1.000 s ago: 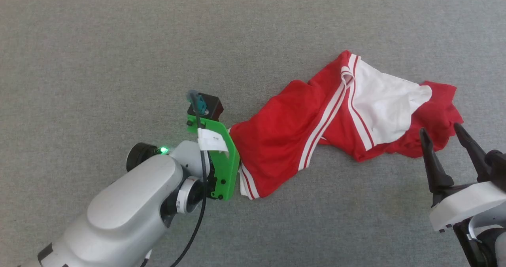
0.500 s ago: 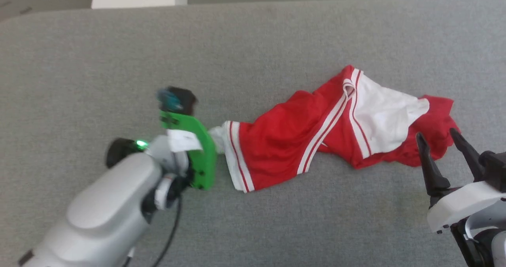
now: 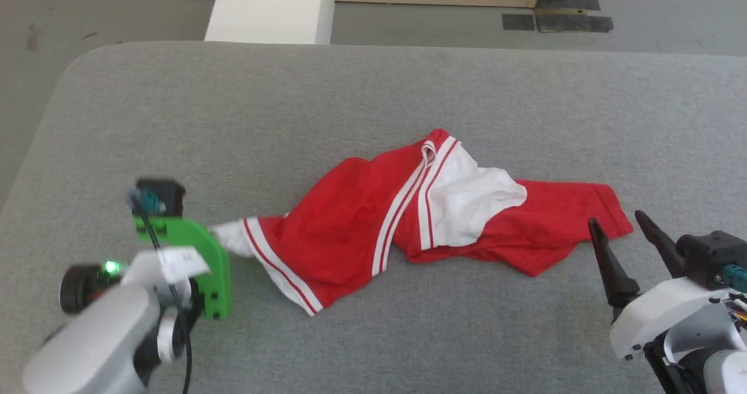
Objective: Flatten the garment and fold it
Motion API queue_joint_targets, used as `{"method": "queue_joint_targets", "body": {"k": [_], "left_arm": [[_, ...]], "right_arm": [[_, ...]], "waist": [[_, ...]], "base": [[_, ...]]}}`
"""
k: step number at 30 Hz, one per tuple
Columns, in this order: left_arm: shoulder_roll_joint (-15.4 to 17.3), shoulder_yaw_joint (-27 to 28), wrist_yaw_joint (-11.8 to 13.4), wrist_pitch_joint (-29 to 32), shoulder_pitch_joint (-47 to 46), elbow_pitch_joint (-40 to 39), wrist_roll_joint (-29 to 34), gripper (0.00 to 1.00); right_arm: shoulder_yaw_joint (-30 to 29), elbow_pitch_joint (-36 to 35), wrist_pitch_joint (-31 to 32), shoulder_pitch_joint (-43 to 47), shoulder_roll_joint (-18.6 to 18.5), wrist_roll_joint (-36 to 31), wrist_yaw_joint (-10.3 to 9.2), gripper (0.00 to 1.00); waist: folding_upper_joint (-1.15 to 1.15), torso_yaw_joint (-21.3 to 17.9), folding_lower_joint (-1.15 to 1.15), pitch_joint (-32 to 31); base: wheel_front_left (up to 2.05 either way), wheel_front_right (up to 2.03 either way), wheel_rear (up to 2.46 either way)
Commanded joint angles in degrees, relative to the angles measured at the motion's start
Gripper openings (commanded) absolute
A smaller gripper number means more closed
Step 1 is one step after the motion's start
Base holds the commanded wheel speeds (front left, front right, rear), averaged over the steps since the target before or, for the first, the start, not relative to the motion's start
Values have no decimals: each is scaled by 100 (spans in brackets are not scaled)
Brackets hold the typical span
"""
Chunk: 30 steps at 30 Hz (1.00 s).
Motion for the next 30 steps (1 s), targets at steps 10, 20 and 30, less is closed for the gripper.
{"method": "queue_joint_targets", "body": {"k": [10,20,30], "left_arm": [[-325,198,-90,-1724,159,89,502,100],[-656,-122,-442,-3274,224,62,1295,100],[-1109,-462,-513,-3577,311,233,1493,100]], "right_arm": [[129,-24,222,52,-150,135,-8,100],[921,16,1809,-911,-1084,988,-8,100],[1553,1043,4171,-2629,-1650,1696,-8,100]], "waist": [[0,185,0,-139],[0,649,0,12],[0,1204,0,393]], "base": [[0,0,0],[0,0,0],[0,0,0]]}}
